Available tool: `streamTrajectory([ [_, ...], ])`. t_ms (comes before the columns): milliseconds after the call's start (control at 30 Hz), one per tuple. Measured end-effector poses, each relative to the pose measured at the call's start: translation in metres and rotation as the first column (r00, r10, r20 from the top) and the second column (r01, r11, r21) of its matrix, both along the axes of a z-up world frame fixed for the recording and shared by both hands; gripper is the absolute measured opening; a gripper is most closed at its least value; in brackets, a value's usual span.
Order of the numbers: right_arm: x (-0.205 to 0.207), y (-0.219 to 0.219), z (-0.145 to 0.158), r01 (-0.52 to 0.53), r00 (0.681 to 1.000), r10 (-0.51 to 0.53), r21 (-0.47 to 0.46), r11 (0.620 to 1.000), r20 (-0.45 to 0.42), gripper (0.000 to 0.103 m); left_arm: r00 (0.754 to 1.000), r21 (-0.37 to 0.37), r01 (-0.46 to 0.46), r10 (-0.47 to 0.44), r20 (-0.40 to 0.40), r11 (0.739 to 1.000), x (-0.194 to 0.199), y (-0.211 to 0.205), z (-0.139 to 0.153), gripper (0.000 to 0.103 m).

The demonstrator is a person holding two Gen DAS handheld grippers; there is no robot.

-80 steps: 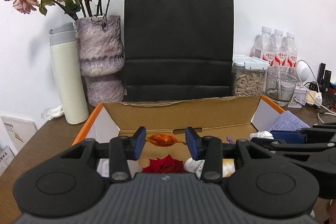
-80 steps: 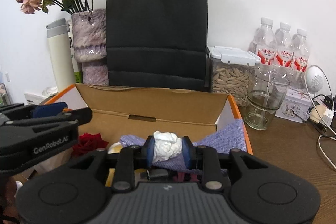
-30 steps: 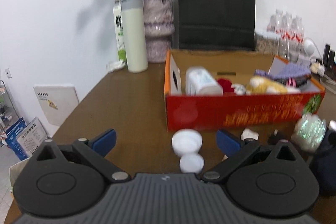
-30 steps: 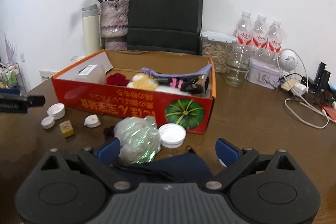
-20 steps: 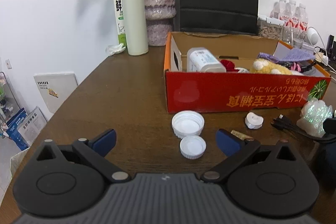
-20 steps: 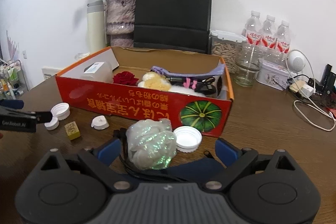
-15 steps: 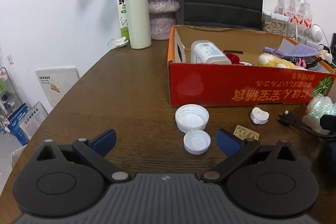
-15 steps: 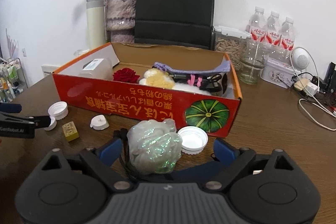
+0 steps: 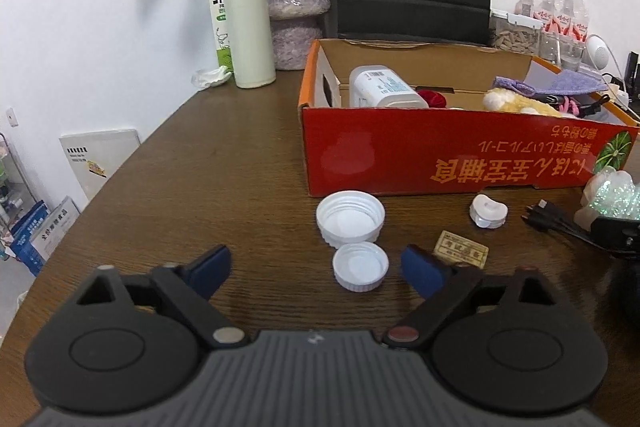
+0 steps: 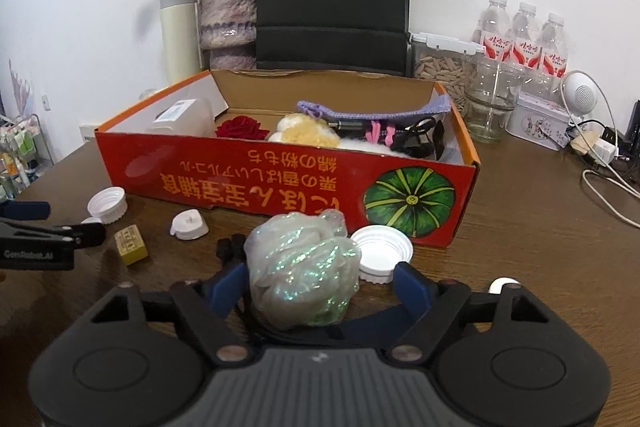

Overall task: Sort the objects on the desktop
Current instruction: 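Grasp the iridescent plastic bag with the right tool while the left tool grasps a white cap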

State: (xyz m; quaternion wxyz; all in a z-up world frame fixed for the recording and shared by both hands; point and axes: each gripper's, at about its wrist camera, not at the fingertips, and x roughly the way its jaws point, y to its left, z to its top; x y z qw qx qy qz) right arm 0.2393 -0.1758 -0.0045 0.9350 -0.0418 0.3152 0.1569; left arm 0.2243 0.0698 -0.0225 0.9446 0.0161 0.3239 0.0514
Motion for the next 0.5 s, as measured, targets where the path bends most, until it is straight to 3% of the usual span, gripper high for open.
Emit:
streamTrajectory([
  [133, -0.0013, 0.0018, -0.0012, -0.016, 1.000, 0.016, 0.004, 1.000, 0.000, 0.067, 0.999, -0.024, 0.031, -0.032, -0.006, 0.999, -0.0003, -0.0029, 0.0001, 0.059],
  [233, -0.0023, 0.0032, -0.0019, -0.029, 1.000, 0.029, 0.005, 1.000, -0.001, 0.060, 0.998, -0.026, 0.057, -0.057, -0.002, 0.998, -0.0008, -0.0064, 0.0010, 0.047],
  [400, -0.0047, 0.0054, -0.0030, -0.054, 0.999, 0.054, 0.007, 0.999, -0.003, 0.049, 0.996, -0.032, 0.086, -0.086, 0.005, 0.996, -0.0020, -0.0086, 0.0009, 0.030],
  [500, -0.0059, 0.0054, -0.0032, -0.063, 0.998, 0.063, 0.008, 0.998, 0.001, 0.044, 0.996, -0.033, 0.090, -0.089, 0.010, 0.995, -0.0035, -0.0078, 0.0006, 0.030],
])
